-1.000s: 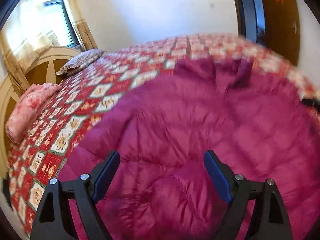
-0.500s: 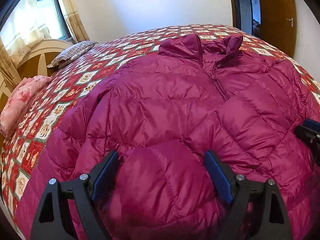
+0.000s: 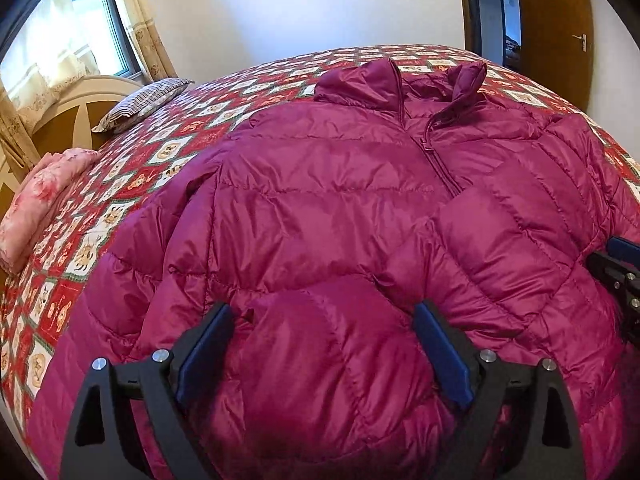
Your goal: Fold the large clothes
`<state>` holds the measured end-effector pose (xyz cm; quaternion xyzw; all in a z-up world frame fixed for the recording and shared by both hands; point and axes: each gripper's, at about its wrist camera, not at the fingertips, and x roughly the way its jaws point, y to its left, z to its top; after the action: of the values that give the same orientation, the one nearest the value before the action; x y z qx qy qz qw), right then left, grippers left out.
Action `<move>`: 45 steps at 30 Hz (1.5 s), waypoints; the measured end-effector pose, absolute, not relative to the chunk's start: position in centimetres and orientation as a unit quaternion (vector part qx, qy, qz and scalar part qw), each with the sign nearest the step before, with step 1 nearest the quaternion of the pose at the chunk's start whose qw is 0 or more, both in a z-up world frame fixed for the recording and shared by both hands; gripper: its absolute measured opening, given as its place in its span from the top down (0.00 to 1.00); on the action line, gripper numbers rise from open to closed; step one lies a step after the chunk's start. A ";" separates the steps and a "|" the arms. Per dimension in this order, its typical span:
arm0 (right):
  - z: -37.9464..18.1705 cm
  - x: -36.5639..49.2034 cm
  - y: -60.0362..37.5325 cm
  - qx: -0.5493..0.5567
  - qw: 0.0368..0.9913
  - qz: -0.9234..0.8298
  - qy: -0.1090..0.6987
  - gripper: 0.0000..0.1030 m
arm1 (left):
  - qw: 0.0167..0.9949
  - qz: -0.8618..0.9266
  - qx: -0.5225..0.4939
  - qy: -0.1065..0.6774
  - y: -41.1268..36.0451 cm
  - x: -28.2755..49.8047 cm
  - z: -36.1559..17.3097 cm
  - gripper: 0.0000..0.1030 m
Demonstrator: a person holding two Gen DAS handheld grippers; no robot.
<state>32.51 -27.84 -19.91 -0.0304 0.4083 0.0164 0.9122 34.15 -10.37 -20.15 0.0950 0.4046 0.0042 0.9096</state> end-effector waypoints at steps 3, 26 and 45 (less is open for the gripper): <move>-19.9 32.6 -27.9 -0.030 0.912 0.016 0.408 0.62 | 0.909 0.003 0.094 0.405 -10.3 34.1 -20.2 0.10; -15.6 26.4 -28.1 -0.014 0.932 0.026 0.362 0.29 | 0.924 0.062 0.070 0.371 4.4 28.2 -12.8 0.09; -14.9 23.0 -25.3 -0.005 0.948 0.055 0.314 0.27 | 0.897 0.110 -0.020 0.428 16.4 22.1 -17.3 0.81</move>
<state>23.01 -25.30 -14.90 -0.0051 0.3140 0.0547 0.9478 22.06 16.38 -17.27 -0.0198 0.4277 0.1095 0.8970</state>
